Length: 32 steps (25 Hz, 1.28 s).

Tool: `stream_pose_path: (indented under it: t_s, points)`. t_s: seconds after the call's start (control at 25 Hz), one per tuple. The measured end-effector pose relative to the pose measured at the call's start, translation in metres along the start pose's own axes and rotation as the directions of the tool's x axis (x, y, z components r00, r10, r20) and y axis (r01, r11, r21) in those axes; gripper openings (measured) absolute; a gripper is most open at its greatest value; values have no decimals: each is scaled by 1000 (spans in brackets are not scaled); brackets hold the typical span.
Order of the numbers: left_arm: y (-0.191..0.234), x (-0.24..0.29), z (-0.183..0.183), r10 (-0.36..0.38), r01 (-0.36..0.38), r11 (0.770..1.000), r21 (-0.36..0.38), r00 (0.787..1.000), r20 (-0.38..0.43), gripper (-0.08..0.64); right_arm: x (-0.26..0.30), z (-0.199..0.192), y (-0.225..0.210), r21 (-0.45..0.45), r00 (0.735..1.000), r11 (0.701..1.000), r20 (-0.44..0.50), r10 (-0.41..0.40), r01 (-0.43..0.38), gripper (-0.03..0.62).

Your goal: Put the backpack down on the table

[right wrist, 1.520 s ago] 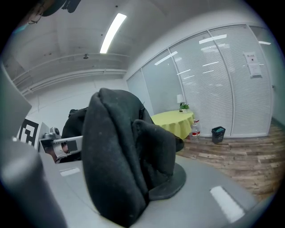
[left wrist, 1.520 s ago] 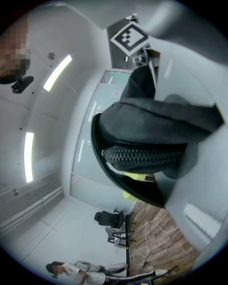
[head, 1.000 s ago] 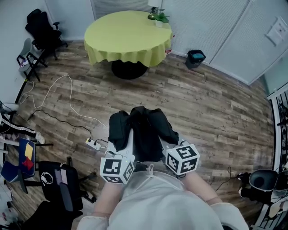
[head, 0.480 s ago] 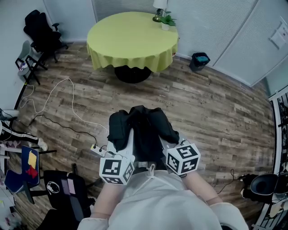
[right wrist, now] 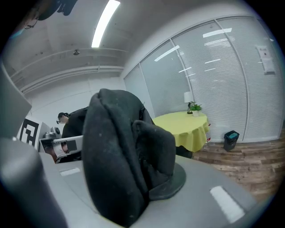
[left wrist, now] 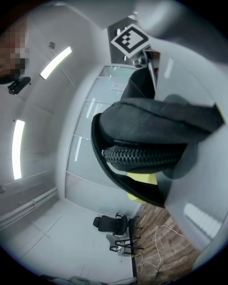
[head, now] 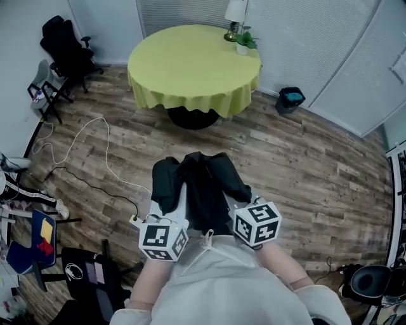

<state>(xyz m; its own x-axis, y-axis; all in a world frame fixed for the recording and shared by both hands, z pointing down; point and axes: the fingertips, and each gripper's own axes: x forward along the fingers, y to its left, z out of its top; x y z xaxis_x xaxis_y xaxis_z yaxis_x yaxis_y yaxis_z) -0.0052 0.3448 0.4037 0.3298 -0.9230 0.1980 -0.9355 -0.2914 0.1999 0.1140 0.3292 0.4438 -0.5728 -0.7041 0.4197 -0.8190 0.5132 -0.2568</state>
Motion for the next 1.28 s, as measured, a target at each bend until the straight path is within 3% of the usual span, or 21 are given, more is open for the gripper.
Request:
stream_pose_path:
  t_s: [0.24, 0.56, 0.88, 1.28]
  points:
    - [16, 70, 29, 73, -73, 997, 4, 997, 31, 29, 52, 50, -45, -17, 998, 998, 25, 54, -54, 64]
    - [30, 166, 58, 117, -116, 993, -11, 991, 62, 29, 115, 108, -111, -44, 995, 994, 25, 101, -100, 64]
    - [37, 243, 68, 108, -105, 994, -36, 991, 73, 29, 154, 141, -167, -48, 996, 995, 14, 89, -88, 64]
    - [72, 340, 79, 37, -37, 998, -48, 999, 2, 29, 227, 171, -219, 16, 999, 999, -17, 33, -32, 64]
